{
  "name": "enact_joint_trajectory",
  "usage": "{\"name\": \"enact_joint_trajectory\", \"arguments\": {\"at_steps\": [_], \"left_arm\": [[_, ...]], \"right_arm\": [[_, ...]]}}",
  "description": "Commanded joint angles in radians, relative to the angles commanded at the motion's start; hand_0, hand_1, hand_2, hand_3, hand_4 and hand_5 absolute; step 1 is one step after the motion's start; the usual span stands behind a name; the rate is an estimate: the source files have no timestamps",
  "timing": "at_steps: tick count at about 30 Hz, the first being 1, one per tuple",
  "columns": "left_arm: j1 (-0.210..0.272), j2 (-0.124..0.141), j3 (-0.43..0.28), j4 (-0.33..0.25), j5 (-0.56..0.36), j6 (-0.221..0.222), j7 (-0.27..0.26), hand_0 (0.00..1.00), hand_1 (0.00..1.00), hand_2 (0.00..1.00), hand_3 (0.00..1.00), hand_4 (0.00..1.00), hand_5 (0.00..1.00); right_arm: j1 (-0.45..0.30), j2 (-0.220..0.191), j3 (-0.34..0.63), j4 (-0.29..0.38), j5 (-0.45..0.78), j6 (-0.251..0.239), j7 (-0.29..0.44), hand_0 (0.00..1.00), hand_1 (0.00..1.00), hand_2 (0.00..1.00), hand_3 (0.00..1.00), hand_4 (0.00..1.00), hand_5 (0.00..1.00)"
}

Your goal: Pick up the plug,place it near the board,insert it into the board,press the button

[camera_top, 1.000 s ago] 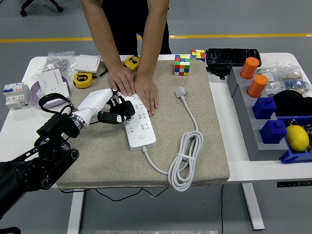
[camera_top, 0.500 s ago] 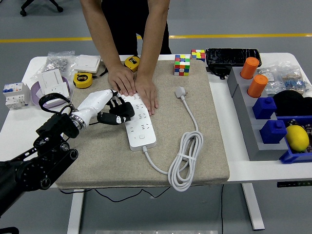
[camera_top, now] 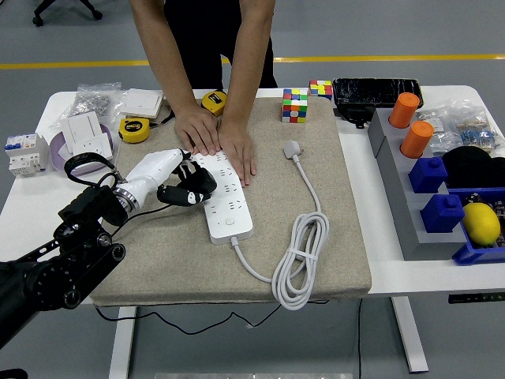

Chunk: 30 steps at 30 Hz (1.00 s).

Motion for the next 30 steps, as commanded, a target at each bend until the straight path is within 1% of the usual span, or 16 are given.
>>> {"name": "enact_joint_trajectory", "arguments": {"at_steps": [13,14,15,21,30], "left_arm": [[-0.001,0.013,0.008,0.007,0.004,-0.021,0.004,0.54,0.491,0.359,0.407,0.461,0.015],[-0.001,0.014,0.008,0.007,0.005,-0.022,0.005,0.542,0.516,0.37,0.41,0.46,0.013],[-0.002,0.015,0.01,0.007,0.005,-0.023,0.005,0.542,0.516,0.37,0.41,0.46,0.013],[-0.003,0.018,0.012,0.012,0.011,-0.027,0.005,0.547,0.526,0.384,0.41,0.459,0.012],[-0.009,0.021,0.025,0.005,0.009,-0.039,0.004,0.548,0.538,0.392,0.41,0.461,0.015]], "right_arm": [[-0.002,-0.001,-0.005,0.0,0.002,0.0,0.0,0.794,0.7,0.709,0.749,0.998,0.989],[-0.002,-0.001,-0.005,0.0,0.002,0.0,0.0,0.796,0.7,0.709,0.749,0.998,0.989],[-0.002,-0.001,-0.002,0.0,-0.001,0.0,-0.001,0.796,0.7,0.709,0.749,0.998,0.989],[-0.003,-0.002,-0.005,0.0,0.001,0.0,0.0,0.797,0.7,0.709,0.749,0.998,0.989],[-0.003,-0.002,-0.004,0.0,0.001,0.0,-0.001,0.796,0.7,0.709,0.749,0.998,0.989]]}}
